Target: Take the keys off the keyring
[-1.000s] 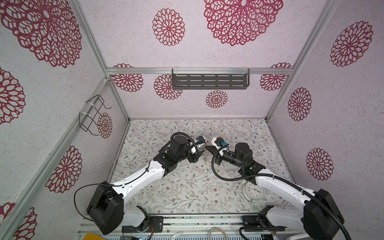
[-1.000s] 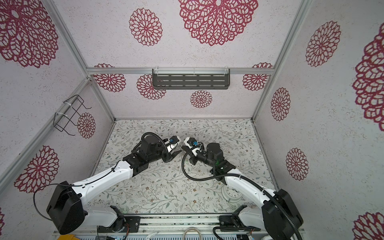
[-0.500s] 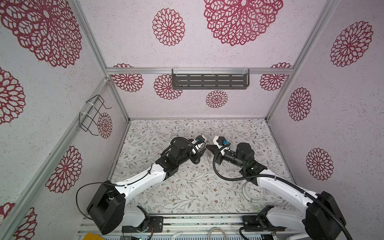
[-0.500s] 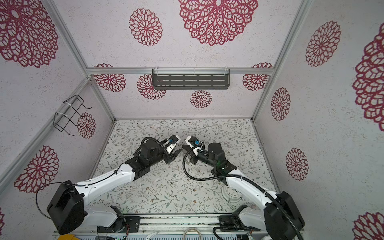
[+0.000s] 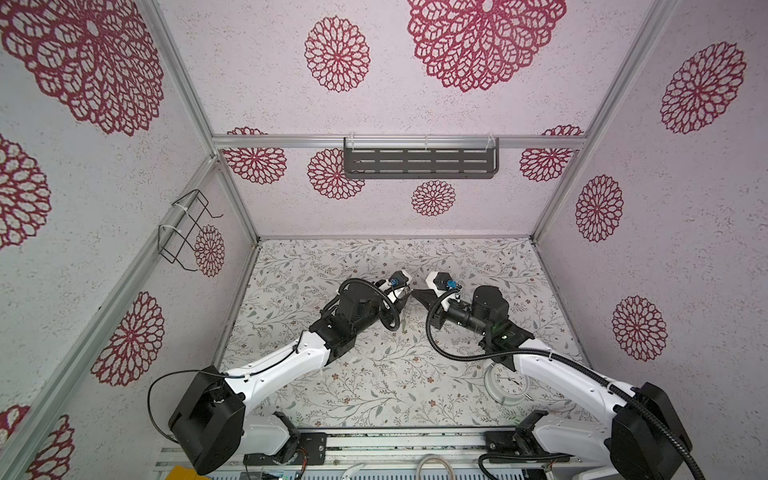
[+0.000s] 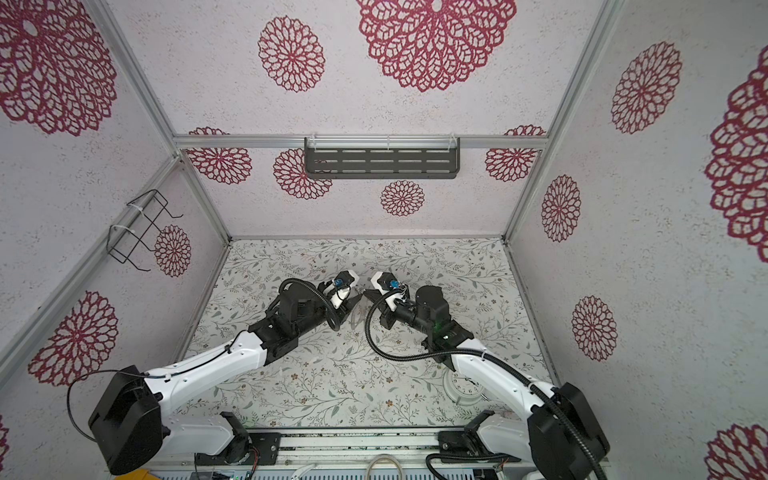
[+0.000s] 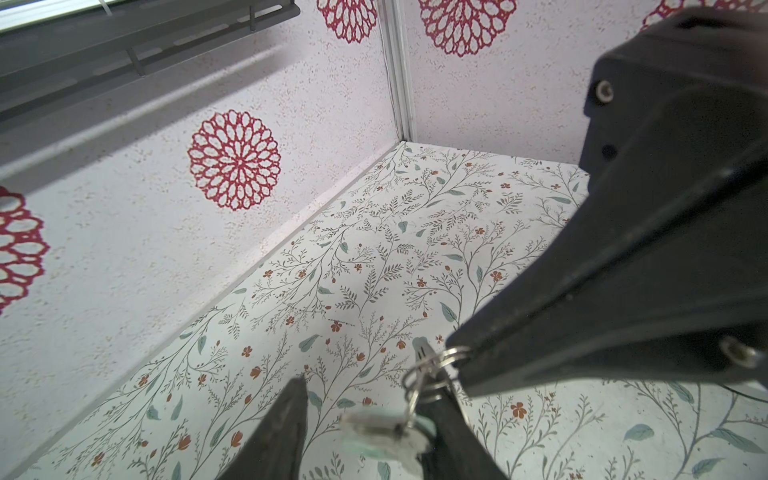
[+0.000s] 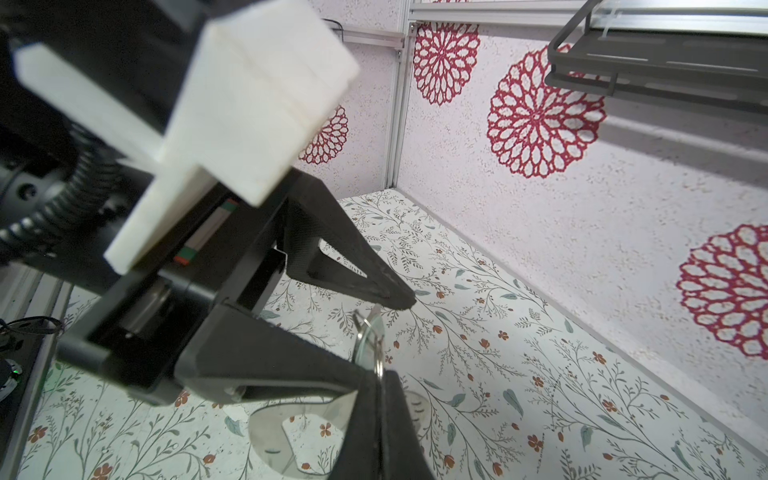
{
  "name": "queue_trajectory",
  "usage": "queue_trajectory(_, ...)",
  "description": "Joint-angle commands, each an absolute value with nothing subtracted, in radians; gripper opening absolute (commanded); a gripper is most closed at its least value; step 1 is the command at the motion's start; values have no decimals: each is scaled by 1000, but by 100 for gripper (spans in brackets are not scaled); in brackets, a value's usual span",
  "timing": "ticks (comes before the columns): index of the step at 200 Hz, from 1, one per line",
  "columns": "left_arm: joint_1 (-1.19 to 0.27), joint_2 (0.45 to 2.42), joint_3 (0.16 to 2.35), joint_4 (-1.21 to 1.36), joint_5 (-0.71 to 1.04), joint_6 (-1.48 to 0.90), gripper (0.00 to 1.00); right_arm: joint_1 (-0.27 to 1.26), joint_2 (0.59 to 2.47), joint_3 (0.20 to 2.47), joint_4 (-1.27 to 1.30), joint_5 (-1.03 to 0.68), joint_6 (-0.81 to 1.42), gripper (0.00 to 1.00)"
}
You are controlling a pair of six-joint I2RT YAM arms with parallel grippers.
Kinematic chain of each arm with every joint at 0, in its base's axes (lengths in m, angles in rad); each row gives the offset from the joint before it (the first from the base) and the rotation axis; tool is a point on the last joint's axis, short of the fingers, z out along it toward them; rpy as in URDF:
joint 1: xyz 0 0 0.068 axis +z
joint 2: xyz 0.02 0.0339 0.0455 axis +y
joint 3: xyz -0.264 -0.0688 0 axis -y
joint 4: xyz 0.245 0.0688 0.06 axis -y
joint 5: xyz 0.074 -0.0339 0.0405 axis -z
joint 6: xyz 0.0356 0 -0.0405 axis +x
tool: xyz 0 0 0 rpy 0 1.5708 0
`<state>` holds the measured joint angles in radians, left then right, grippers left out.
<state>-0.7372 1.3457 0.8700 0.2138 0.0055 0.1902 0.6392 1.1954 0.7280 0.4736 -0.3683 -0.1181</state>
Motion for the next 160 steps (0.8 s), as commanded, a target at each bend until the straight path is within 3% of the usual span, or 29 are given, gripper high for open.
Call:
queue_trajectory(1,-746,1322,862,218,7,198,48,635,1172,764,526,-376,-93,0)
queue_trajectory(48,-744,1331,870,209,-10,189,52,635,1177,769,529,-382,-86,0)
queue_trajectory(71,-744,1331,871,205,-15,192,50,635,1175,767,531,-380,-84,0)
queue_trajectory(160,-746,1331,868,206,0,204,11,635,1192,779,546,-390,-46,0)
